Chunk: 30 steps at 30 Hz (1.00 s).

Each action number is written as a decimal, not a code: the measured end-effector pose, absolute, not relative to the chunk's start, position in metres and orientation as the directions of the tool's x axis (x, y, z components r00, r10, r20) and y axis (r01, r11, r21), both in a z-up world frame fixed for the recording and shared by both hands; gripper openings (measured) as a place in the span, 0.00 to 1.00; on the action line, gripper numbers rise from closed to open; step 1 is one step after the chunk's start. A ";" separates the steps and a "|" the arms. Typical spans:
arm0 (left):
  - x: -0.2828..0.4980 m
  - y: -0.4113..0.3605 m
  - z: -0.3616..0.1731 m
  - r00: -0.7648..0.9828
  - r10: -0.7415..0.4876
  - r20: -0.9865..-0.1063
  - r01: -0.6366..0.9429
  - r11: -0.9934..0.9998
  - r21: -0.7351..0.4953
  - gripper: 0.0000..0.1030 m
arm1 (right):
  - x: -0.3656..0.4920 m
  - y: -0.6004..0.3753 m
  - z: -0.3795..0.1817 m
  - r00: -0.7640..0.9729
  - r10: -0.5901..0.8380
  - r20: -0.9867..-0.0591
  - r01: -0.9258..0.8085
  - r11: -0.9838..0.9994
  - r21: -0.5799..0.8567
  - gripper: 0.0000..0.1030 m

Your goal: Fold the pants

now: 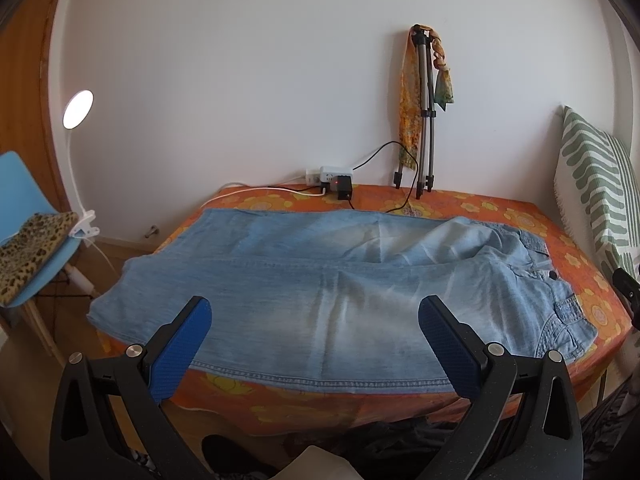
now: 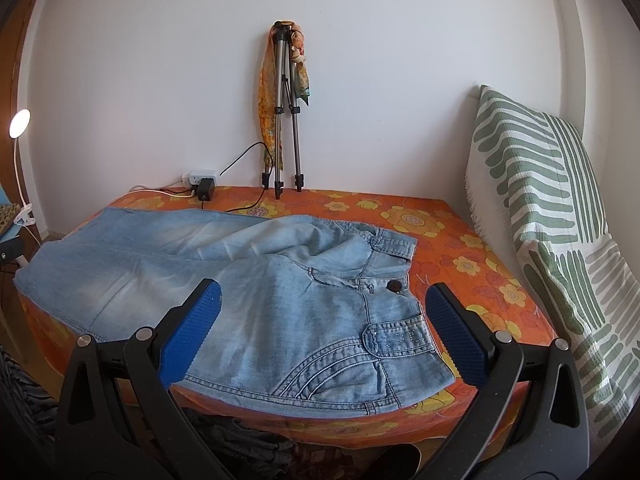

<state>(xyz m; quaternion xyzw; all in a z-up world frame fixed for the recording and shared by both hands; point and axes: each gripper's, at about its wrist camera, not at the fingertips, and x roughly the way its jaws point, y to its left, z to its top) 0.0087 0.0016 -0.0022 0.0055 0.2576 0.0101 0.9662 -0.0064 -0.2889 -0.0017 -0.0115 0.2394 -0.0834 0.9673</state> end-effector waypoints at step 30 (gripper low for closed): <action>0.026 0.019 -0.004 0.857 0.027 -0.515 -0.032 0.999 -0.002 1.00 | 0.001 -0.283 -0.012 0.870 -0.164 -0.464 0.149 0.986 -0.069 1.00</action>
